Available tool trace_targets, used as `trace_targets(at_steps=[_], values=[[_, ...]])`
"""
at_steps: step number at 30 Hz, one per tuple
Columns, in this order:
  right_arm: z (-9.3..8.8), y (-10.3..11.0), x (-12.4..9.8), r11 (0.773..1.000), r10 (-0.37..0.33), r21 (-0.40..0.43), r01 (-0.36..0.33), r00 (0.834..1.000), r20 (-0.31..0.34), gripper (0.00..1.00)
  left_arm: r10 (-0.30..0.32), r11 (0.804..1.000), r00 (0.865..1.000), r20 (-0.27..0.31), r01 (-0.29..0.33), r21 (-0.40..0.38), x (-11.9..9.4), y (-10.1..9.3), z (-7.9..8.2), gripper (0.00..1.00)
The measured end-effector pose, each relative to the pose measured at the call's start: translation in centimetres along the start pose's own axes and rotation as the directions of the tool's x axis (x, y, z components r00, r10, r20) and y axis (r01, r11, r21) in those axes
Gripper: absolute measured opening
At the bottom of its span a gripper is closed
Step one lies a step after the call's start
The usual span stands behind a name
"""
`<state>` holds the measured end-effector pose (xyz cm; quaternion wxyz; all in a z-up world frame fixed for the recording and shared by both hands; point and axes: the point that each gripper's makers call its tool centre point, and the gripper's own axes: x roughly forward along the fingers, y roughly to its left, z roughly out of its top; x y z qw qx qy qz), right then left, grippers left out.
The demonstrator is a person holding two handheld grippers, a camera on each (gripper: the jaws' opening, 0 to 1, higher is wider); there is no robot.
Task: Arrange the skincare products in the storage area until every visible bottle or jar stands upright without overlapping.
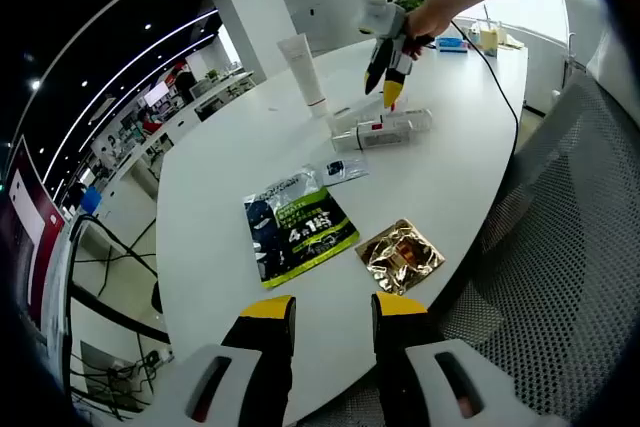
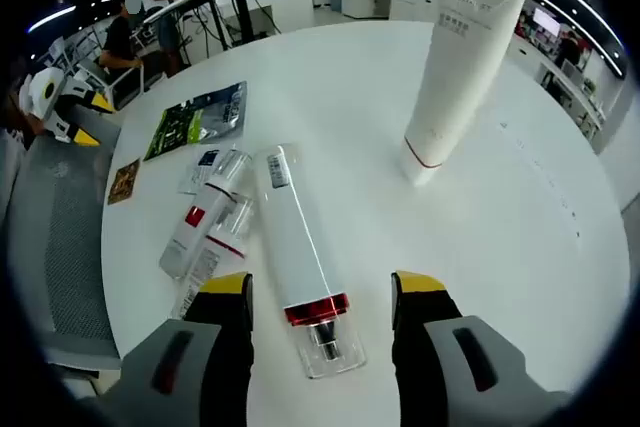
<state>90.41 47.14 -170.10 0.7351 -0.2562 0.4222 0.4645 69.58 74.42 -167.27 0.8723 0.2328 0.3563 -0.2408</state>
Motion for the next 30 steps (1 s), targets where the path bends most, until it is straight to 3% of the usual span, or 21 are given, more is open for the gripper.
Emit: trace_targets(at_steps=[12, 17, 19, 21, 30], values=[[-0.7, 0.5, 1.0, 0.99, 0.047, -0.12, -0.069, 0.983, -0.179, 0.4, 0.038, 0.999, 0.999, 0.022, -0.038, -0.013, -0.3, 0.8, 0.3, 0.29], [-1.7, 0.2, 1.6, 0.981, 0.05, -0.167, -0.098, 0.962, -0.268, 0.36, 0.044, 0.999, 0.999, 0.021, -0.043, -0.013, -0.4, 0.9, 0.3, 0.28], [-2.6, 0.1, 1.8, 0.972, 0.038, -0.207, -0.111, 0.945, -0.325, 0.35, 0.049, 0.999, 0.999, 0.025, -0.048, -0.014, -0.4, 1.0, 0.3, 0.28], [-2.1, -0.2, 1.9, 0.974, 0.044, -0.197, -0.11, 0.95, -0.31, 0.34, 0.051, 0.999, 0.998, 0.025, -0.051, -0.016, -0.5, 1.1, 0.3, 0.28], [-2.1, -0.3, 1.7, 0.97, 0.033, -0.211, -0.118, 0.93, -0.365, 0.31, 0.066, 0.998, 0.997, 0.039, -0.065, -0.022, -0.6, 1.4, 0.5, 0.26]])
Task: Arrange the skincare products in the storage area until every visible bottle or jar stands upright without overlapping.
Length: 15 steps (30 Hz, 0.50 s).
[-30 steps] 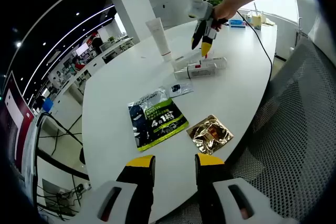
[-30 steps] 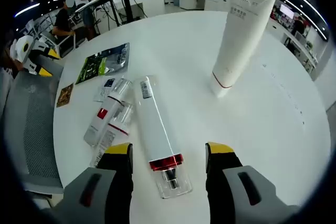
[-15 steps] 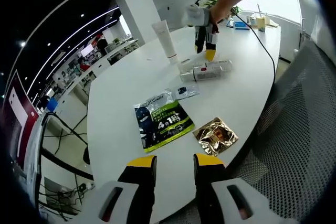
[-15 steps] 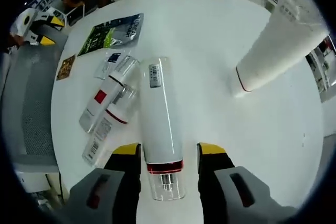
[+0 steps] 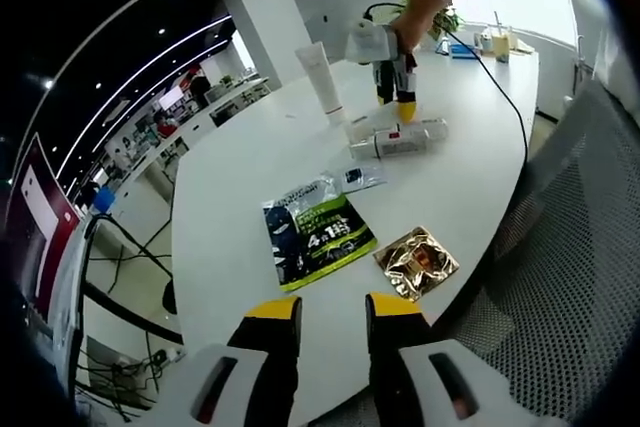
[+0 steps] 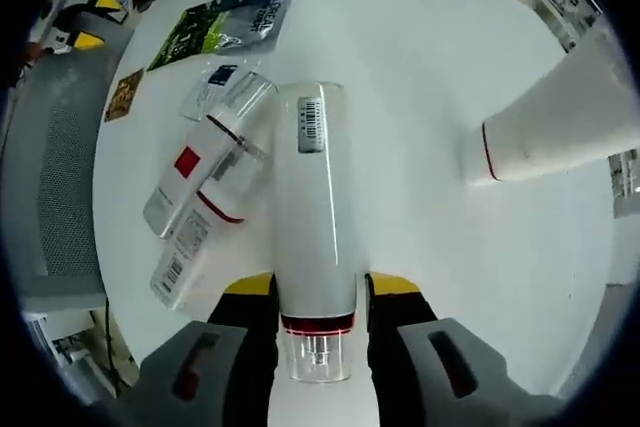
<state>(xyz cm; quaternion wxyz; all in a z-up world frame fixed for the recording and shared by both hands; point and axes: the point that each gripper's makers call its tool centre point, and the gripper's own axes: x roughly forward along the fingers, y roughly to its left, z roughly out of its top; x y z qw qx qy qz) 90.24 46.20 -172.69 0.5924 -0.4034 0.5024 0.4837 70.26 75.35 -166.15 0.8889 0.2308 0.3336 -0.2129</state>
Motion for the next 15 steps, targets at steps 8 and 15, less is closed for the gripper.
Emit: trace_targets(at_steps=[8, 15], values=[[0.1, 0.04, 0.21, 1.0, 0.0, -0.012, 0.0, 0.999, -0.033, 0.31, 0.004, 1.0, 1.0, 0.007, -0.004, 0.0, -0.07, 0.05, 0.08, 0.25], [0.06, -0.46, 0.59, 1.0, -0.004, 0.008, 0.005, 0.999, -0.037, 0.32, 0.005, 1.0, 1.0, 0.013, -0.005, 0.002, -0.08, 0.1, 0.15, 0.24]])
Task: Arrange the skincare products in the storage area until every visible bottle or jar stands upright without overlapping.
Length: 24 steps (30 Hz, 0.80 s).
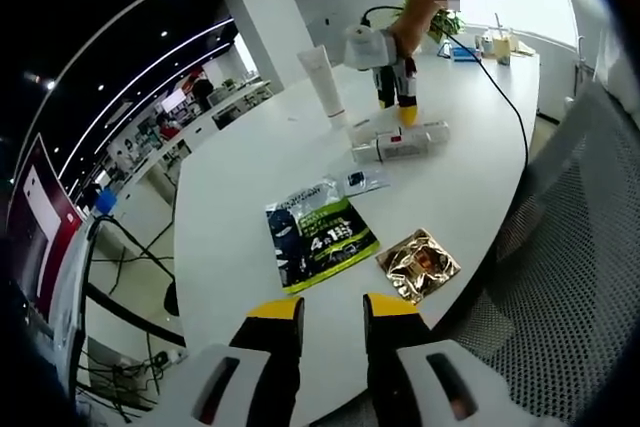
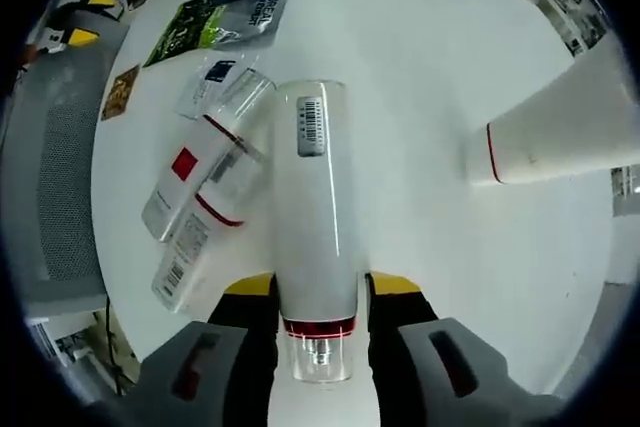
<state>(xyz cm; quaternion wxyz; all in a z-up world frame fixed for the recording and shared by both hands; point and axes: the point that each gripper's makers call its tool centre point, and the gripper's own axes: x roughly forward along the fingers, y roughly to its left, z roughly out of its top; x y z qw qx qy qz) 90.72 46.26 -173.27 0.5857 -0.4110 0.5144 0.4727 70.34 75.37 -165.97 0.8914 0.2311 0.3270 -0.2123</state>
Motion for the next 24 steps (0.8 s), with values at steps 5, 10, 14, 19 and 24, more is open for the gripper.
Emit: trace_targets(at_steps=[5, 10, 14, 19, 24], values=[[0.16, 0.32, 0.12, 1.0, -0.002, 0.013, 0.003, 0.999, -0.041, 0.28, -0.002, 1.0, 1.0, 0.001, 0.002, 0.003, -0.05, -0.05, 0.03, 0.24], [0.24, 0.59, -0.05, 1.0, -0.005, 0.009, 0.006, 0.998, -0.066, 0.27, -0.005, 1.0, 1.0, -0.003, 0.005, 0.006, -0.04, -0.1, -0.03, 0.24], [-0.05, -0.09, 0.15, 1.0, -0.008, 0.01, 0.009, 0.998, -0.06, 0.26, -0.001, 1.0, 1.0, -0.001, 0.001, 0.004, -0.03, -0.02, 0.0, 0.24], [-0.09, 0.12, -0.16, 0.999, -0.025, 0.035, 0.027, 0.999, -0.048, 0.25, 0.001, 1.0, 1.0, 0.003, -0.001, 0.002, -0.02, 0.02, 0.06, 0.24], [-0.01, -0.3, -0.49, 0.997, -0.029, 0.063, 0.032, 0.999, -0.041, 0.24, 0.001, 1.0, 1.0, 0.002, -0.001, 0.003, -0.05, 0.02, 0.05, 0.24]])
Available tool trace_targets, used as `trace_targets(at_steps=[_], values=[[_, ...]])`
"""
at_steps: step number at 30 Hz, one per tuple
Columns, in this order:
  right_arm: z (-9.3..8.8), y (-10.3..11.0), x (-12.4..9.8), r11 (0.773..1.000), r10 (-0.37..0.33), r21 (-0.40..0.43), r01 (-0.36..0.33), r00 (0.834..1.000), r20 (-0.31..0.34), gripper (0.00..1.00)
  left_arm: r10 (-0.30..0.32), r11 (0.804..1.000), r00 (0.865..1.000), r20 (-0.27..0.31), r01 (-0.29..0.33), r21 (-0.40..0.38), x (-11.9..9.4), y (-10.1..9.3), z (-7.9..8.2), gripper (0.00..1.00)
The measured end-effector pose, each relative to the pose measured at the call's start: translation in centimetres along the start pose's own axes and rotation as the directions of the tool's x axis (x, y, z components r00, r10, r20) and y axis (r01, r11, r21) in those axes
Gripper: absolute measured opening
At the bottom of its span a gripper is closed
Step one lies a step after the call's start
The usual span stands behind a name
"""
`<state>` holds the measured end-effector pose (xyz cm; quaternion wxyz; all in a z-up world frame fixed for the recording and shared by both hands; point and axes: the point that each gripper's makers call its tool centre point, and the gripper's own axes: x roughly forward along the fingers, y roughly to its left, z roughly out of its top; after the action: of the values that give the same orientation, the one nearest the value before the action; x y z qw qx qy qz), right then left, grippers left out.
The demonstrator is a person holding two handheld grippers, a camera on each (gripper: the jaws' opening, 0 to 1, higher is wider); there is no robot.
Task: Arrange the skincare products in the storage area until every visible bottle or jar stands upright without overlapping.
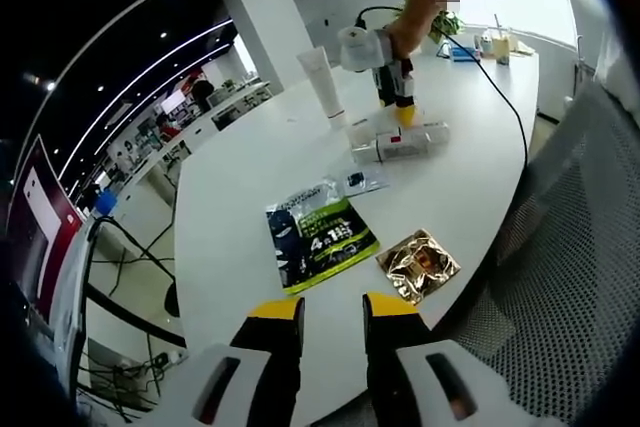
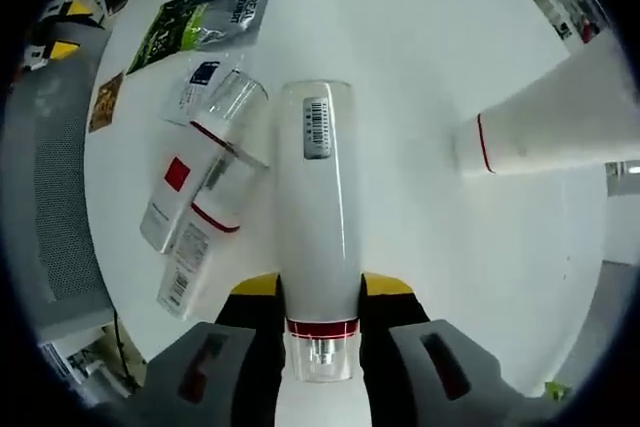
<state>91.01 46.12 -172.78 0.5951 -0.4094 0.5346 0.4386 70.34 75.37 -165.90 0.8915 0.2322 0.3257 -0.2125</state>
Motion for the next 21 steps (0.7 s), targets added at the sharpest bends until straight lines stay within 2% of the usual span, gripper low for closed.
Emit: trace_targets(at_steps=[7, 12, 21], values=[[0.9, 0.0, -1.6, 1.0, -0.023, 0.016, 0.022, 0.999, 0.024, 0.24, -0.005, 1.0, 1.0, -0.003, 0.005, 0.006, 0.0, -0.1, 0.0, 0.24], [1.2, 0.2, -2.6, 1.0, -0.007, 0.008, 0.007, 1.0, 0.024, 0.23, -0.009, 1.0, 1.0, -0.008, 0.009, 0.008, 0.0, -0.2, -0.1, 0.24], [0.7, -0.5, -5.0, 0.997, -0.044, -0.071, 0.039, 0.996, -0.077, 0.23, -0.01, 1.0, 1.0, -0.008, 0.01, 0.011, 0.0, -0.2, -0.1, 0.24]])
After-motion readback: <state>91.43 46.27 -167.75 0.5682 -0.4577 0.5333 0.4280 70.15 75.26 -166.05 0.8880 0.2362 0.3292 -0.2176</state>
